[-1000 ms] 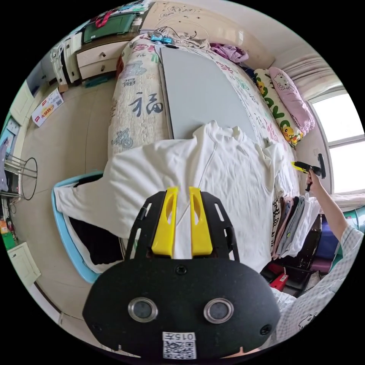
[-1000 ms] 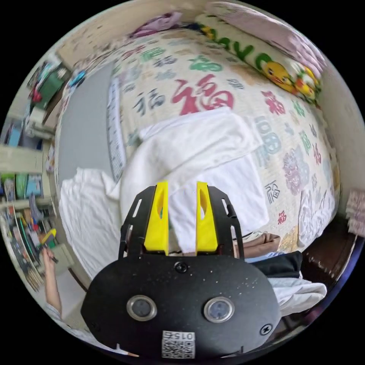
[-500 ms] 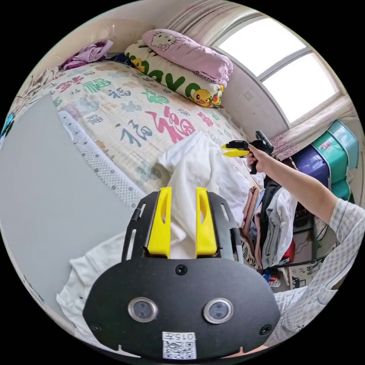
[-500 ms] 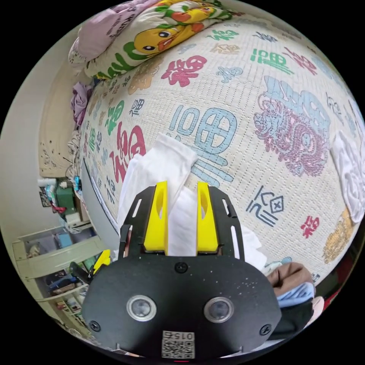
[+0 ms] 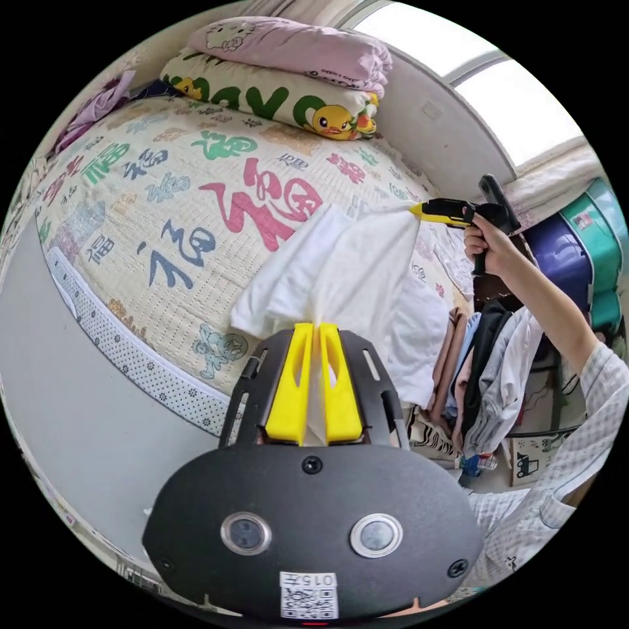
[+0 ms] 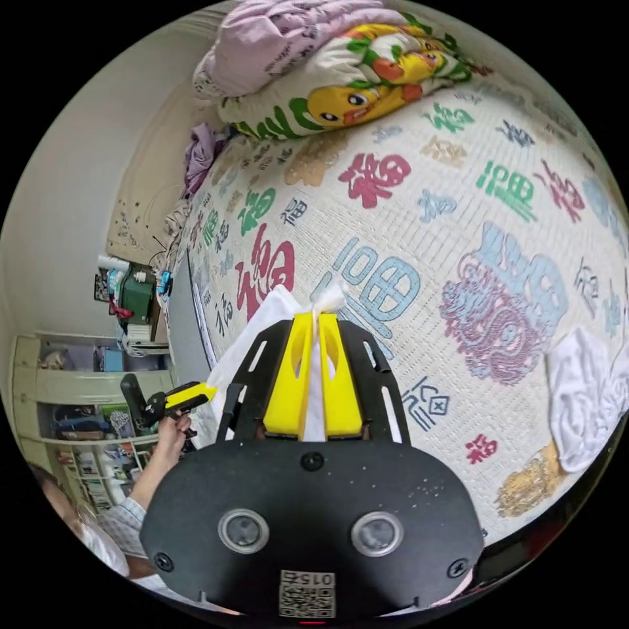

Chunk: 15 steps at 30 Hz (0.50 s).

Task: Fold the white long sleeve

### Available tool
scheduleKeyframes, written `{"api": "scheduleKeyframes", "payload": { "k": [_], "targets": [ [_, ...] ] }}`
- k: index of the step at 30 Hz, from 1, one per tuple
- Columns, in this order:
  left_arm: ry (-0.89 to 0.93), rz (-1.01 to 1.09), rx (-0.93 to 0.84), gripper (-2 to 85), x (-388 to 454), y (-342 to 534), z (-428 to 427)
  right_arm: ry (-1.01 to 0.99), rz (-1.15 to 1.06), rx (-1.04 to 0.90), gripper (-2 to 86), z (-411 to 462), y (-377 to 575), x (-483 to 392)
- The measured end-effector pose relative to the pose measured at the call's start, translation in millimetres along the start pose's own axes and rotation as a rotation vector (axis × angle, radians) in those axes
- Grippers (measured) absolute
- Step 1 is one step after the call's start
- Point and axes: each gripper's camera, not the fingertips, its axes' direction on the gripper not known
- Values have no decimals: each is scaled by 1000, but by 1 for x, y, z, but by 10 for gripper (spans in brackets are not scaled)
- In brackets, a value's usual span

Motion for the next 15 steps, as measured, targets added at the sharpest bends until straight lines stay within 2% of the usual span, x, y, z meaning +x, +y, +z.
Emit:
{"api": "scheduleKeyframes", "payload": {
  "k": [5,9,10,15],
  "targets": [
    [-38,70,19,43,18,-19,14,210,93,75,13,-36,29,23],
    [31,-45,111,62,-3,13,-8,373,283,-143,37,2,43,63],
    [34,-60,122,62,-7,23,-14,404,313,-144,44,5,46,66],
    [-100,-265,155,63,-49,153,-89,491,248,125,54,-22,53,17]
  ]
}}
